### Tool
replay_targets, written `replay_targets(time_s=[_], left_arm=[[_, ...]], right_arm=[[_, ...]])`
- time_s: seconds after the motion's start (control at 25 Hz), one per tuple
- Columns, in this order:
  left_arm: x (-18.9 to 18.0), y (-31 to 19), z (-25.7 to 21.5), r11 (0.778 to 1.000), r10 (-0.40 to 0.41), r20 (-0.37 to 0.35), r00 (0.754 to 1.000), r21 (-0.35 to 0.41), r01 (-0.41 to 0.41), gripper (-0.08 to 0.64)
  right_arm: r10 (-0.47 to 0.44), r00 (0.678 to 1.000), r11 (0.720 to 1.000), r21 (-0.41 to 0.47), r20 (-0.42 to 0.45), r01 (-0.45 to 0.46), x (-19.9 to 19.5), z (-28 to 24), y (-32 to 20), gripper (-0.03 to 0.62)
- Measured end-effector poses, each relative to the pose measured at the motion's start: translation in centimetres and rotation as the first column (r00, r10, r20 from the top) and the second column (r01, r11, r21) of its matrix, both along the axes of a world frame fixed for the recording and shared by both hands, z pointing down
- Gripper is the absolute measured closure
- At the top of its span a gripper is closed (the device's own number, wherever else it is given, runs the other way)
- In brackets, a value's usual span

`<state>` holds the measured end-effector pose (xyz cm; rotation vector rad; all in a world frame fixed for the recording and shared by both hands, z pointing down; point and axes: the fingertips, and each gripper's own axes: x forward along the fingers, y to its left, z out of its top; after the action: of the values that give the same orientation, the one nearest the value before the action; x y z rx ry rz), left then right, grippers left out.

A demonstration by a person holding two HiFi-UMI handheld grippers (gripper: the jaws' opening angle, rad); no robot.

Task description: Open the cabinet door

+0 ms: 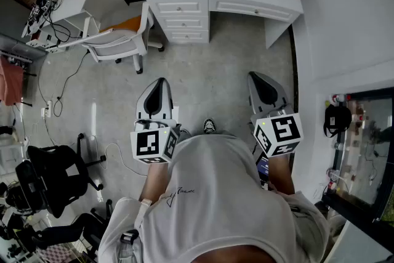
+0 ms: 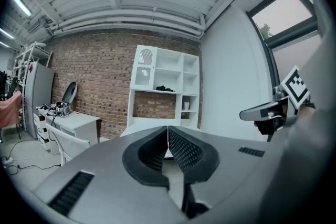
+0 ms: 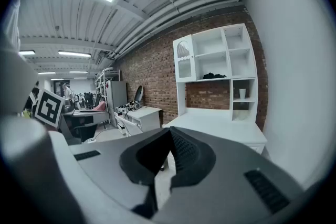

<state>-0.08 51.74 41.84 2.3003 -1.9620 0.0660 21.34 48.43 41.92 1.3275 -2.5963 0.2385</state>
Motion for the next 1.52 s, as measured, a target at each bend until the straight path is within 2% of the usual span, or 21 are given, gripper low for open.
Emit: replay_targets(time_s=[0.2, 0.28, 0.44, 0.68, 0.92, 1.04, 1.2, 1.52], left_arm=[[2.3, -0.6, 1.0, 0.999, 0.036, 0.003, 0.999, -0.024, -0.036, 0.543], [2.7, -0.6, 1.2, 0.999, 0.023, 0.005, 1.0, -0.029, -0.023, 0.543], [2.8, -0.5, 1.3, 0.999, -0.014, 0.034, 0.999, -0.029, 0.015, 0.543], [2.8, -0.1, 1.0, 0.999, -0.015, 0.022, 1.0, -0.034, 0.016, 0.543], [2.3, -0.8, 1.4, 0.999, -0.02, 0.009, 1.0, -0.036, 0.02, 0.543], [1.3, -1.9, 1.7, 0.999, -0.021, -0.01, 1.0, -0.041, 0.02, 0.543], [0.5, -4.5, 2.1, 0.998, -0.01, 0.001, 1.0, -0.057, 0.01, 0.543], [-0.6, -10.2, 0.3, 0.999, 0.037, 0.012, 0.999, -0.032, -0.036, 0.543]], right_arm=[[-0.035, 0.999, 0.999, -0.015, -0.022, 0.034, 0.8, 1.0, -0.2, 0.572], [-0.051, 0.998, 0.999, -0.017, -0.022, 0.05, 0.7, 1.2, -0.2, 0.572], [-0.061, 0.998, 0.998, -0.023, -0.012, 0.061, 0.4, 1.9, -0.2, 0.571], [-0.08, 0.995, 0.997, -0.016, 0.059, 0.081, -0.3, 1.4, -0.3, 0.569], [-0.131, 0.991, 0.99, -0.05, 0.027, 0.133, -1.7, 2.6, -0.2, 0.569], [-0.153, 0.988, 0.987, -0.058, 0.01, 0.153, -2.9, 2.7, -0.9, 0.569], [-0.176, 0.984, 0.983, -0.051, 0.002, 0.176, -4.1, 2.1, -2.8, 0.569], [-0.176, 0.984, 0.984, -0.031, -0.005, 0.176, -6.1, 0.7, -8.1, 0.569]])
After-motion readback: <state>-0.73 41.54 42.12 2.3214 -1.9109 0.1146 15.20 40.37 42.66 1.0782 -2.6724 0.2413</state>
